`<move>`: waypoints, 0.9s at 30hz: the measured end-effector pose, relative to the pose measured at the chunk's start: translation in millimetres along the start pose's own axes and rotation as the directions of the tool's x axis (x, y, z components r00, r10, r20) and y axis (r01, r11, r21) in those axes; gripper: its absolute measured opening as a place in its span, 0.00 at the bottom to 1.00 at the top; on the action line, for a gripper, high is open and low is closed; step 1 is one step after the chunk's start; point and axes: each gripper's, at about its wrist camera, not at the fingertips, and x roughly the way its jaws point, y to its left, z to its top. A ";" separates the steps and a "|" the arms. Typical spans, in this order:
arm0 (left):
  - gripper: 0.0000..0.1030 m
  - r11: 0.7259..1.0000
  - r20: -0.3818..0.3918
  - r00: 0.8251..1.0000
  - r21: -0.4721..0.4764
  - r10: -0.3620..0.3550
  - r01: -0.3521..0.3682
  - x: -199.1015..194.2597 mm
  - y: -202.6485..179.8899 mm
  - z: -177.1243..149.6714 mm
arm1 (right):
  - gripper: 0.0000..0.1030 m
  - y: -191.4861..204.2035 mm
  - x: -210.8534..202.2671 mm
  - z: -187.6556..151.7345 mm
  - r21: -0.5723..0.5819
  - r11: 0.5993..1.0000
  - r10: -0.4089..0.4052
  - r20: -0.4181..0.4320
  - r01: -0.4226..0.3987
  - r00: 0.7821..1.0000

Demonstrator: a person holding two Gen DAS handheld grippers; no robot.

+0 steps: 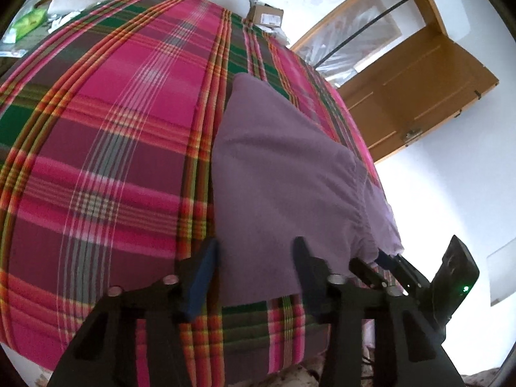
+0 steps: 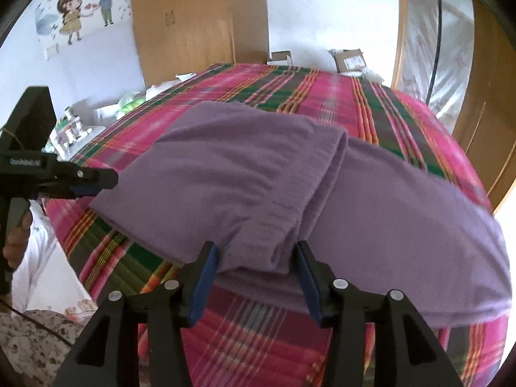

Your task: Fold clothes

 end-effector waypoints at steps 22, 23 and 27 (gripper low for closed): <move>0.40 0.994 -0.019 0.994 0.008 -0.106 0.106 -18.6 12.7 -16.8 | 0.47 13.8 -19.3 0.9 -0.081 0.987 -0.139 0.001 0.139 0.990; 0.40 0.994 -0.019 0.994 0.001 -0.106 0.106 -19.7 14.7 -16.2 | 0.47 15.6 -23.8 3.2 -0.082 0.986 -0.143 0.022 0.144 0.989; 0.40 0.992 -0.016 0.993 -0.050 -0.115 0.114 -24.4 26.0 -13.2 | 0.47 32.3 -35.1 16.0 -0.101 0.991 -0.072 0.131 0.085 0.989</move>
